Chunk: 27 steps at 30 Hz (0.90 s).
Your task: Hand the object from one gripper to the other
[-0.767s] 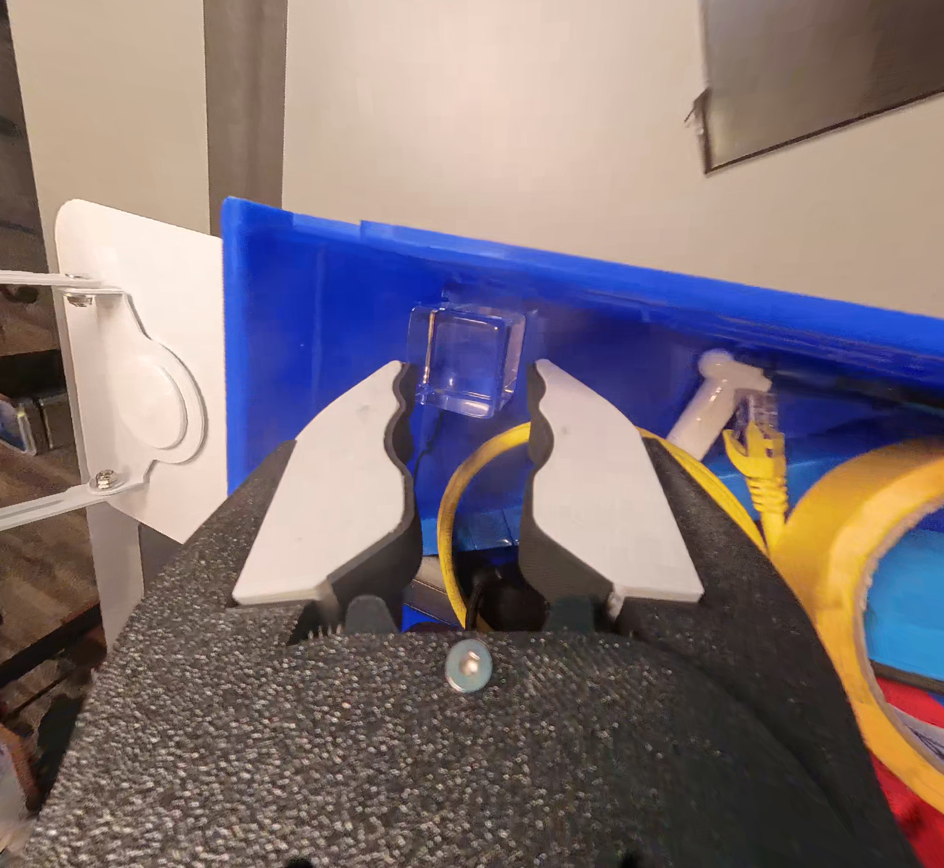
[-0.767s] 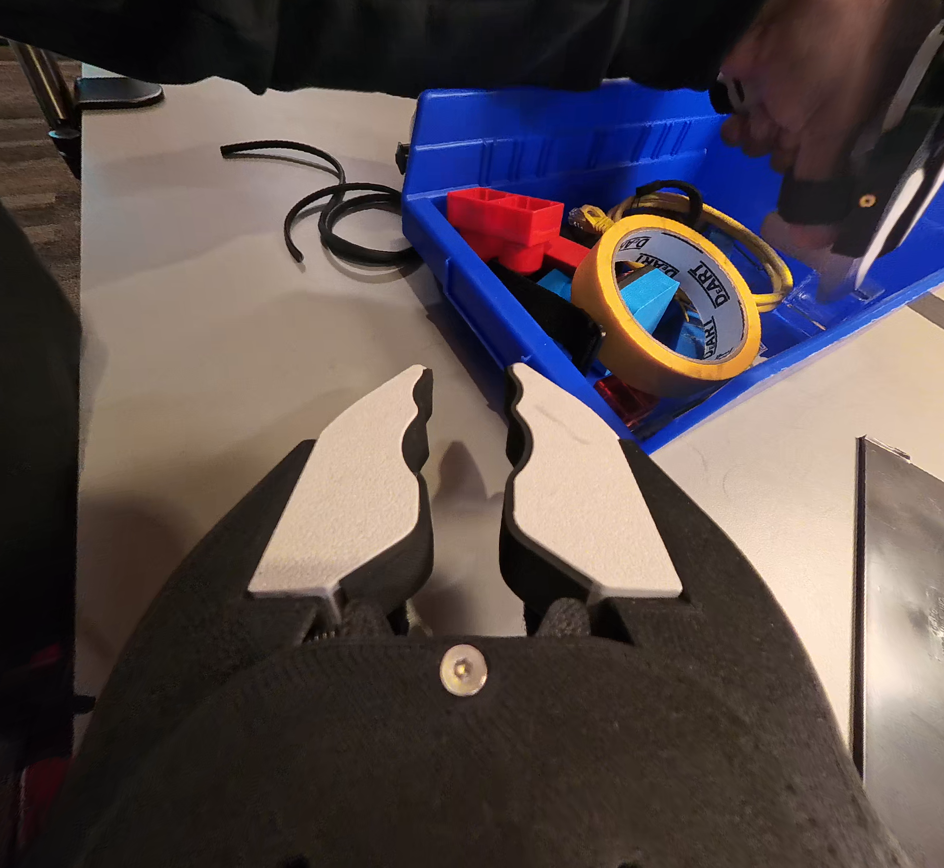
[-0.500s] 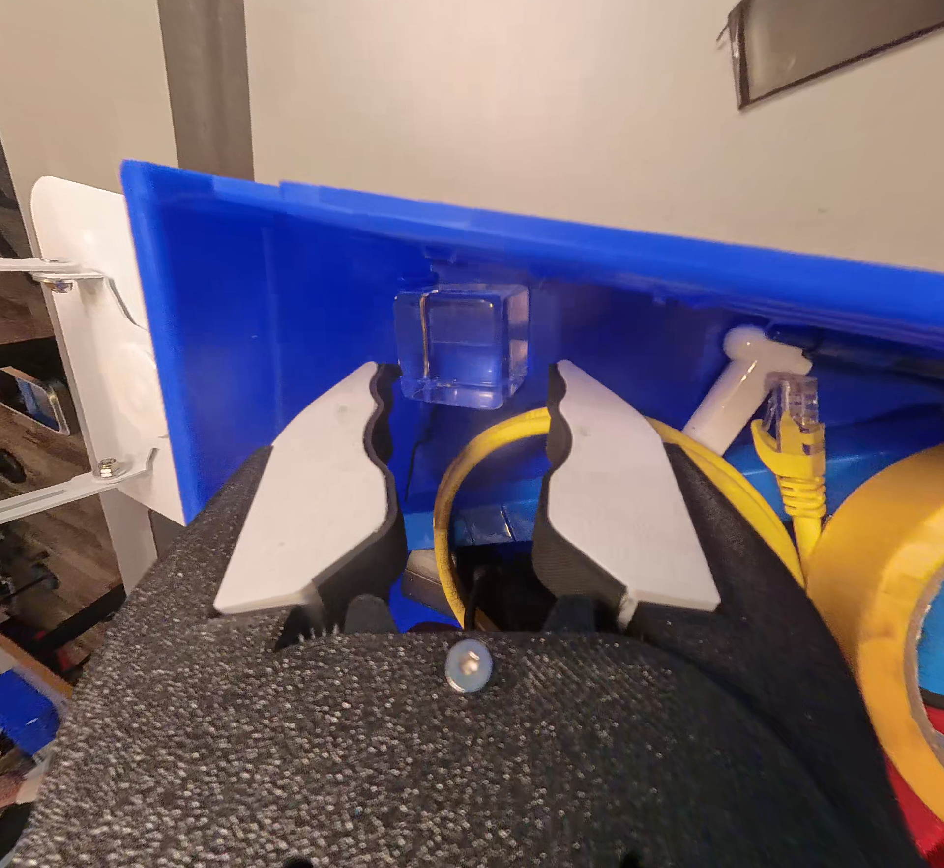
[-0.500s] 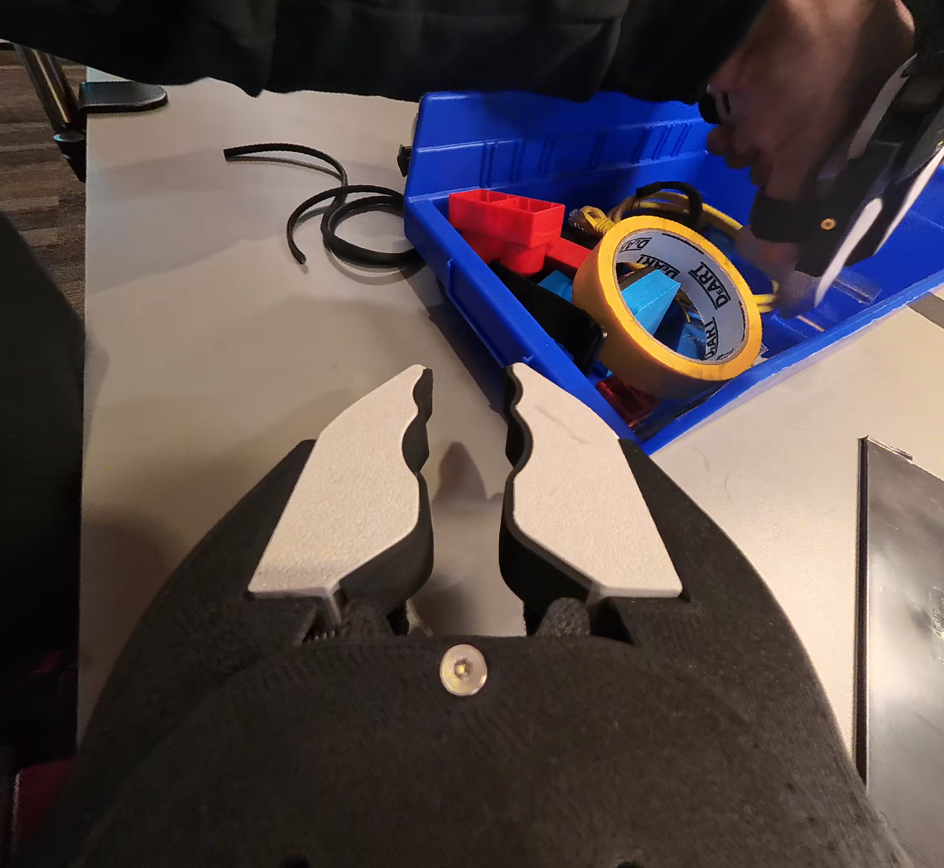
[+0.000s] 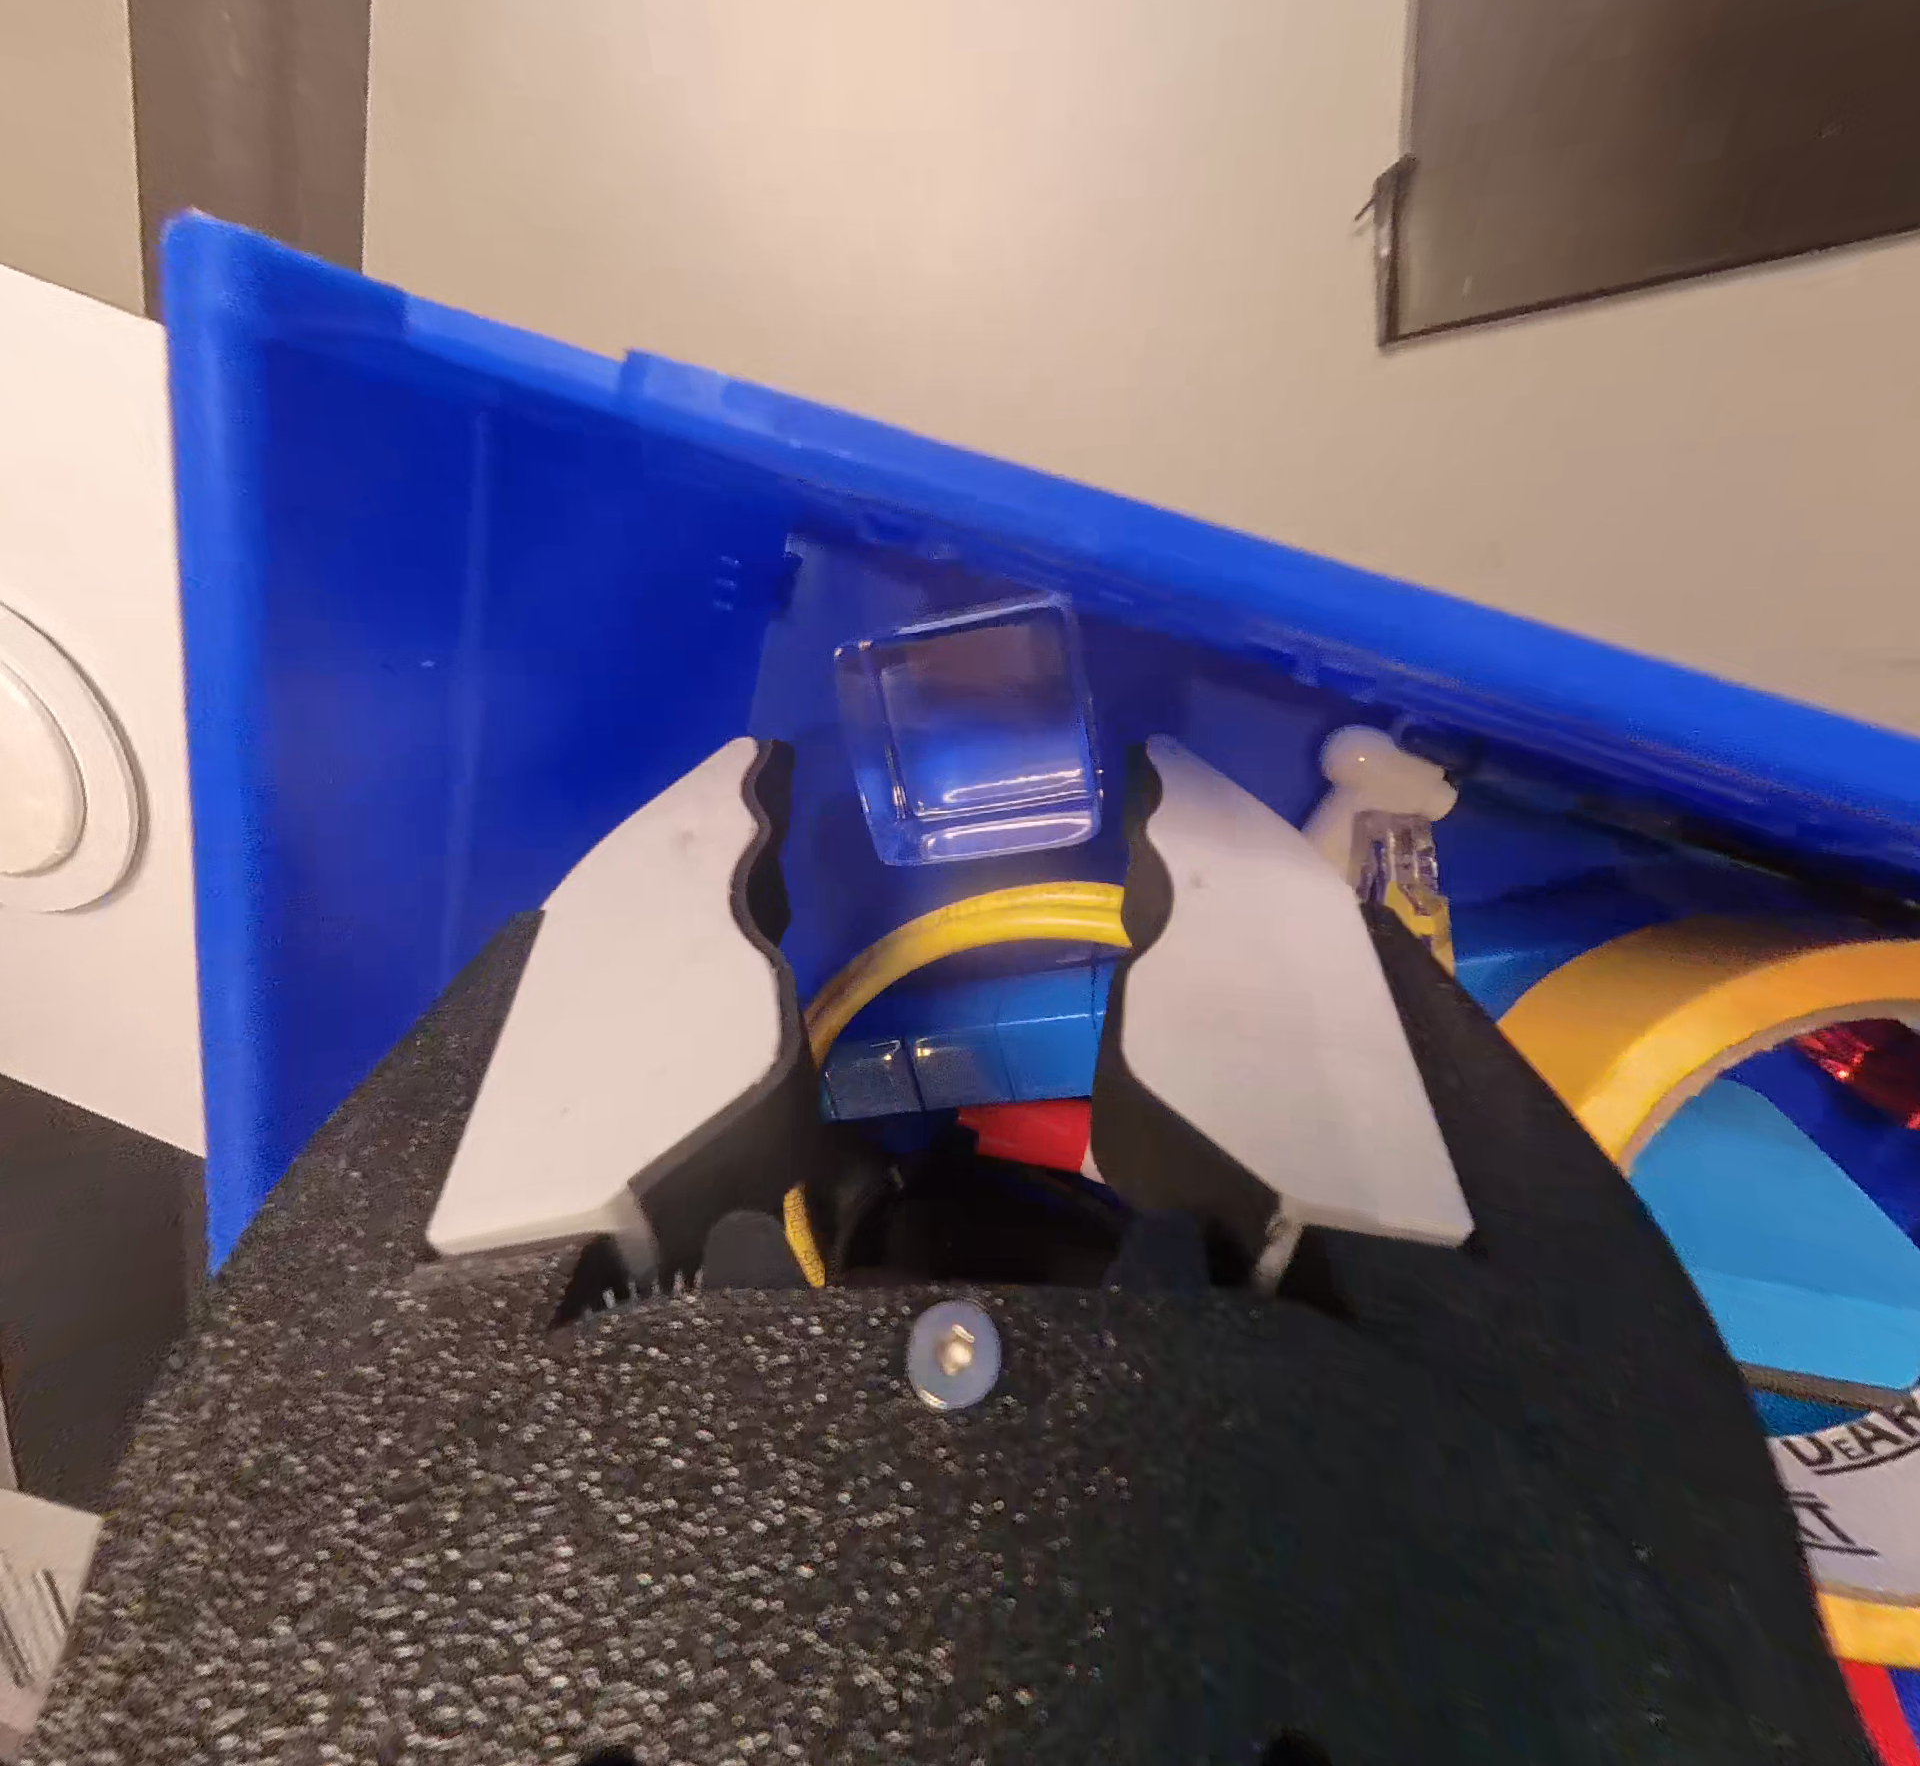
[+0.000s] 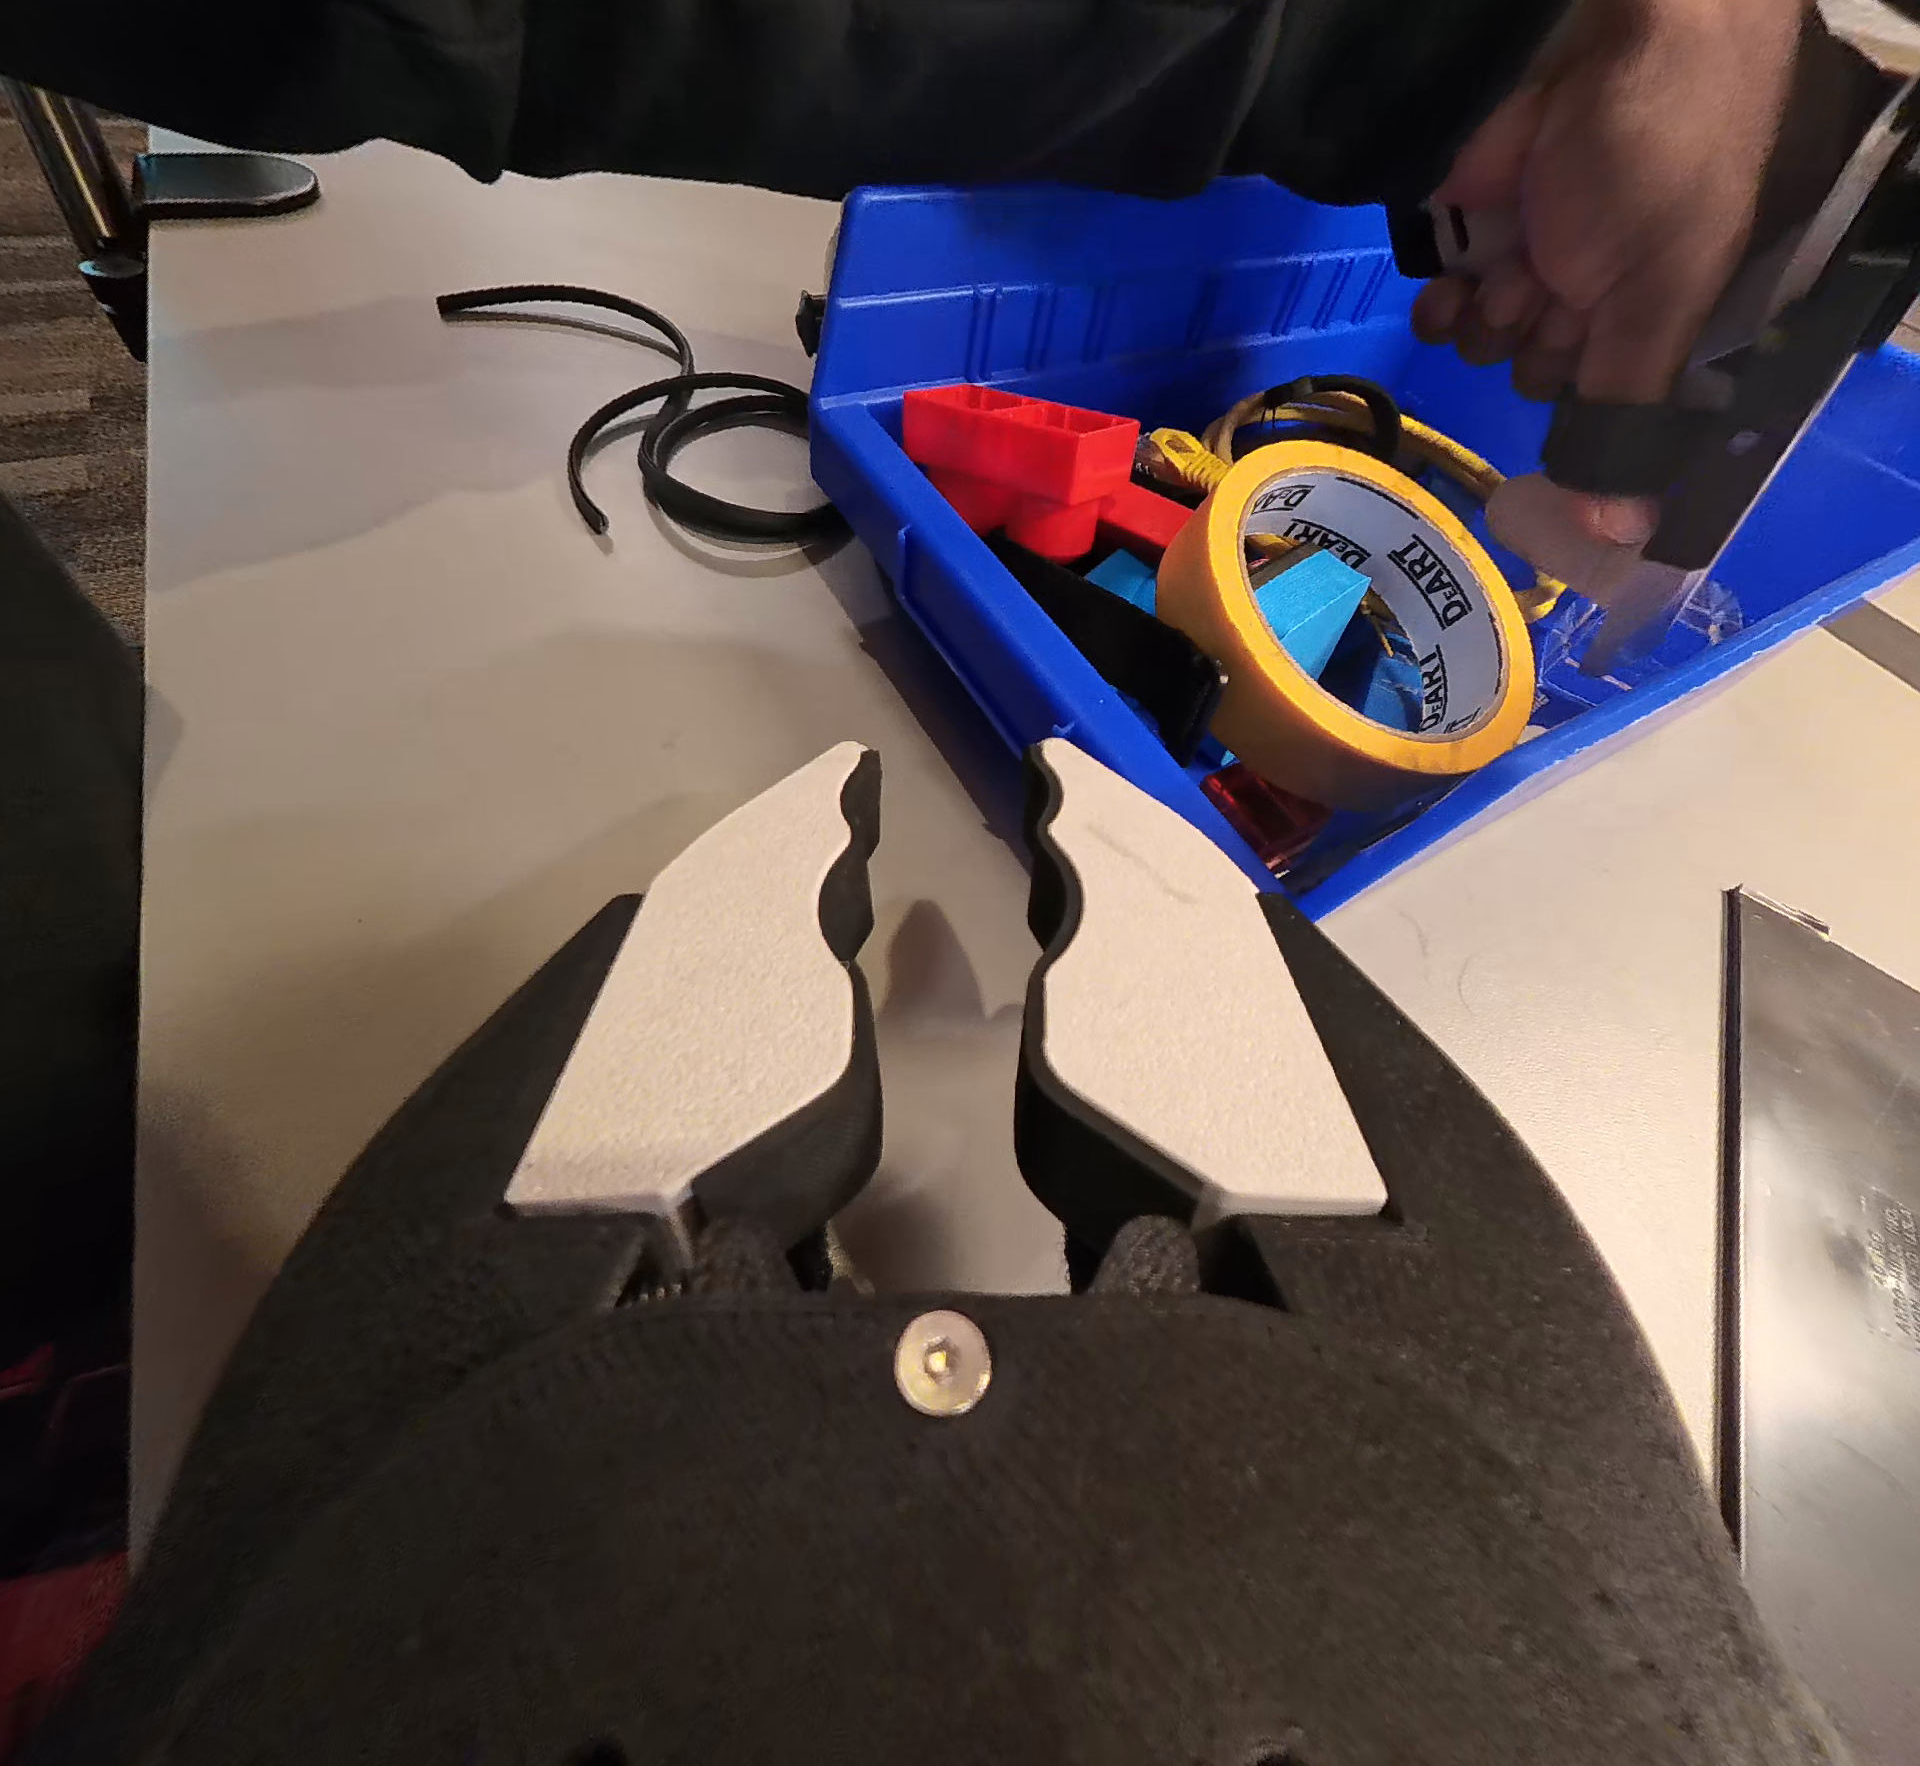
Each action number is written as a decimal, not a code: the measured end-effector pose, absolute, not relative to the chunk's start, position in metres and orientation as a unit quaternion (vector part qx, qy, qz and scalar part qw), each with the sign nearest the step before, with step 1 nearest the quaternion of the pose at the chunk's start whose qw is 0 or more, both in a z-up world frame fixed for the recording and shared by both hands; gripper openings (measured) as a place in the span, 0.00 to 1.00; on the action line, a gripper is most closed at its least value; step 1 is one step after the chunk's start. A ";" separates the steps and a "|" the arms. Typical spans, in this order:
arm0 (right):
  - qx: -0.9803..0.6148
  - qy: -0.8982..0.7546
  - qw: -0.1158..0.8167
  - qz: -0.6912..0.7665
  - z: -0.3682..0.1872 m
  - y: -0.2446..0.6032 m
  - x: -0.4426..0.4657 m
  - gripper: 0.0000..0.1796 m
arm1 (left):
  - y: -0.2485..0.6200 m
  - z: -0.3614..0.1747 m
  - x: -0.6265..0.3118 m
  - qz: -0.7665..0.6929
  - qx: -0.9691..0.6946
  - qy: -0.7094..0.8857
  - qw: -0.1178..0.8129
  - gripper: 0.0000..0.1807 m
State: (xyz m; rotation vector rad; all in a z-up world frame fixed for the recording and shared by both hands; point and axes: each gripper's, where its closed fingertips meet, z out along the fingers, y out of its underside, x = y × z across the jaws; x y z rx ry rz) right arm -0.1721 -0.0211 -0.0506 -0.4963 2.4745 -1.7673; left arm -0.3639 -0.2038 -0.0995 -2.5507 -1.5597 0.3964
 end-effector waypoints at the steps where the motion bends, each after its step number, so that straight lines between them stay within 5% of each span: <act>1: -0.161 0.803 0.029 -0.573 -0.051 -0.021 -0.172 0.14 | -0.205 -0.102 -0.363 0.129 -0.844 -0.518 0.055 0.32; 6: -0.157 0.801 0.022 -0.577 -0.050 -0.022 -0.175 0.14 | -0.203 -0.096 -0.363 0.144 -0.841 -0.517 0.068 0.26; 12: -0.150 0.794 0.006 -0.589 -0.045 -0.022 -0.179 0.14 | -0.205 -0.022 -0.358 0.257 -0.790 -0.535 0.155 0.26; 20: -0.138 0.770 -0.012 -0.623 -0.030 -0.022 -0.184 0.13 | -0.144 0.074 -0.275 0.330 -0.666 -0.514 0.427 0.25; 27: -0.157 0.720 -0.051 -0.674 -0.006 -0.020 -0.178 0.16 | -0.076 0.085 -0.185 0.298 -0.499 -0.459 0.672 0.25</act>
